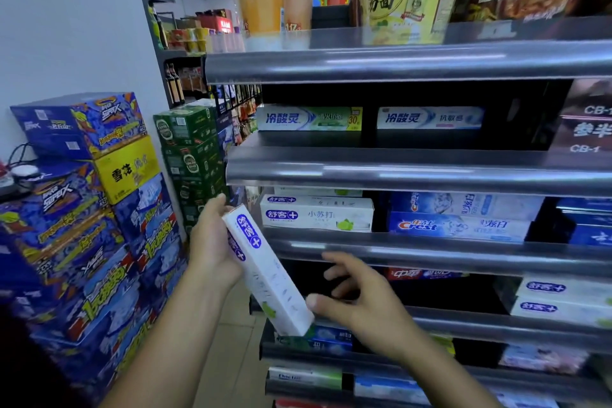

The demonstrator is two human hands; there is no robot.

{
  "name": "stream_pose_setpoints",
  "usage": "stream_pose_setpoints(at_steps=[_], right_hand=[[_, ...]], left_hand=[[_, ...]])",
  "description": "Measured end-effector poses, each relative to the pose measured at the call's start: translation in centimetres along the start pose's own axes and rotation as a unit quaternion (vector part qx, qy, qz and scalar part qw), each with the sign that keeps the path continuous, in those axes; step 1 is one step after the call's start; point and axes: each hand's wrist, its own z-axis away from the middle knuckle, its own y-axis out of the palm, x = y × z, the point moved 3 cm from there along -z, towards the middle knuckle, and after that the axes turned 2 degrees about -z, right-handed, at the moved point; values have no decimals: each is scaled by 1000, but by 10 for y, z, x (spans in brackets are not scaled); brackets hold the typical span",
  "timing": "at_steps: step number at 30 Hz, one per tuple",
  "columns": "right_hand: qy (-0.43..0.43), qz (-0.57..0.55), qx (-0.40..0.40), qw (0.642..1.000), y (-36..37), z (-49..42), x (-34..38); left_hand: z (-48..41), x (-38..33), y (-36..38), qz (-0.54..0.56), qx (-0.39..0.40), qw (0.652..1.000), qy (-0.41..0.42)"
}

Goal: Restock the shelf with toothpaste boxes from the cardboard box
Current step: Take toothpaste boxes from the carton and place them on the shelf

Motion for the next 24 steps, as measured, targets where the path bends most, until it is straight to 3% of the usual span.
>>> stream_pose_setpoints(at_steps=[3,8,12,16,19,24], right_hand=[[41,8,86,995,17,10,-14],[59,-166,-93,980,8,3,-24],[16,-244,-180,953,-13,1,-14],[-22,-266,-253,930,-32,-6,5],[-37,-268,-296,916,-44,-14,16],[-85,-220,-327,915,-55,-33,27]], left_hand=[[4,4,3,79,25,995,-58],[2,16,-3,87,40,994,-43],[2,21,-14,-45,-17,995,83],[8,18,-19,-114,29,976,186],[8,15,-20,-152,87,959,223],[-6,7,-13,-218,97,938,250]])
